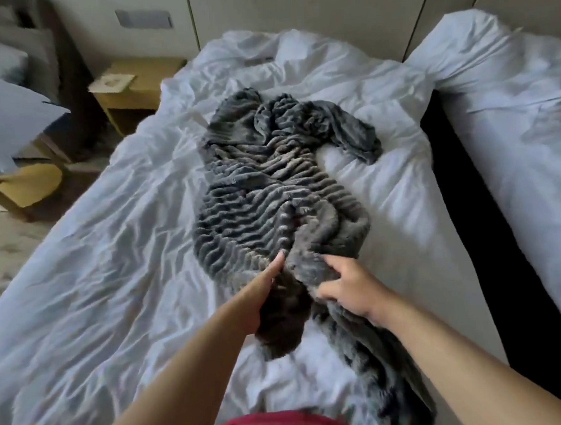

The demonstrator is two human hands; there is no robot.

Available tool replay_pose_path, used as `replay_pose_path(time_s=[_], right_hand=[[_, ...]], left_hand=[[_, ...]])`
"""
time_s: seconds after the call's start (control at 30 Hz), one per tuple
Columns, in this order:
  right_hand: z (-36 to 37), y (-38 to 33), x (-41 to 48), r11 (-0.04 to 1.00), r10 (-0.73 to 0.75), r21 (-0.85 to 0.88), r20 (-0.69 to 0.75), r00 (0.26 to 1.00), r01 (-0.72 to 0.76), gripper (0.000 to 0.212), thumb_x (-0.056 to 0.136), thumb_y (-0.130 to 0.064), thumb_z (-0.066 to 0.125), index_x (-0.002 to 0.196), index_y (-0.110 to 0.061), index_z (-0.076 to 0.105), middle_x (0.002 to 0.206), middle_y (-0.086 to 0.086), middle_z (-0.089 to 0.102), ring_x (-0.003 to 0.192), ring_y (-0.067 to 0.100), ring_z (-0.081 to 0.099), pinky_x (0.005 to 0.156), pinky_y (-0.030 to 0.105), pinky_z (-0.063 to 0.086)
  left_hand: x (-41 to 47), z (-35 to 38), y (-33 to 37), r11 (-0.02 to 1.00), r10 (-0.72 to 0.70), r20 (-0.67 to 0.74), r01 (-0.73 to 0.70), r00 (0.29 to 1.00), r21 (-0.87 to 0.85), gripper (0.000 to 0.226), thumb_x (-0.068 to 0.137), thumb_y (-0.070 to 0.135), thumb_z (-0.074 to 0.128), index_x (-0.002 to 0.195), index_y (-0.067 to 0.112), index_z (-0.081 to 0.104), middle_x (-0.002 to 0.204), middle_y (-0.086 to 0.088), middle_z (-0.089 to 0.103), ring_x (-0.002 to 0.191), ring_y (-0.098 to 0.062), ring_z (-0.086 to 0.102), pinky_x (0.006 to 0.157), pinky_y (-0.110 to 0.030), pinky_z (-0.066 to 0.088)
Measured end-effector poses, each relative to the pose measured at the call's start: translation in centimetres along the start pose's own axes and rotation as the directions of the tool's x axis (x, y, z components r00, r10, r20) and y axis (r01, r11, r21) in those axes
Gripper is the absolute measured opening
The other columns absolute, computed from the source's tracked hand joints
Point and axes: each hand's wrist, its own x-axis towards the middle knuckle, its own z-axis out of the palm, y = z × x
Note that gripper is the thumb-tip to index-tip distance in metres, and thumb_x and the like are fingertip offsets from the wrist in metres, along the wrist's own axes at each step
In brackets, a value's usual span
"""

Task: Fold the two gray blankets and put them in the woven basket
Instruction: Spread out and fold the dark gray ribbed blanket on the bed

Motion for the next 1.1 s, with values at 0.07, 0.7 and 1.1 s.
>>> replay_pose_path(time_s=[0.07, 0.7, 1.1], right_hand=[[3.2, -0.3, 0.1, 0.992, 0.008, -0.128, 0.2, 0.98, 0.018, 0.031, 0.07, -0.026, 0.072, 0.101, -0.028, 0.067, 0.085, -0.019, 0.071, 0.079, -0.008, 0.062, 0.076, 0.016, 0.049], [8.2, 17.5, 1.5, 0.503, 0.864, 0.36, -0.208, 0.458, -0.786, 0.028, 0.072, -0.011, 0.073, 0.097, 0.001, 0.069, 0.086, 0.02, 0.07, 0.077, 0.031, 0.068, 0.07, 0.04, 0.056], [-4.4, 7.6, 8.4, 0.375, 0.746, -0.763, -0.088, 0.66, -0.526, 0.033, 0.083, -0.019, 0.059, 0.114, -0.009, 0.065, 0.117, 0.012, 0.065, 0.097, 0.026, 0.061, 0.075, 0.025, 0.045]], left_hand=[[0.5, -0.3, 0.0, 0.999, -0.028, 0.125, 0.023, 0.992, 0.041, 0.03, 0.073, 0.033, 0.065, 0.069, 0.004, 0.074, 0.066, -0.011, 0.07, 0.059, -0.023, 0.069, 0.054, -0.028, 0.056], [3.2, -13.6, -2.3, 0.129, -0.421, -0.332, 0.418, 0.844, 0.899, 0.058, 0.072, 0.058, 0.072, 0.104, 0.011, 0.061, 0.107, -0.009, 0.065, 0.094, -0.022, 0.06, 0.087, -0.029, 0.048], [5.1, -14.0, 6.8, -0.302, -0.283, -0.346, 0.259, 0.895, 0.917, 0.013, 0.088, 0.018, 0.052, 0.076, 0.017, 0.057, 0.074, 0.006, 0.056, 0.079, -0.013, 0.065, 0.064, -0.022, 0.049]])
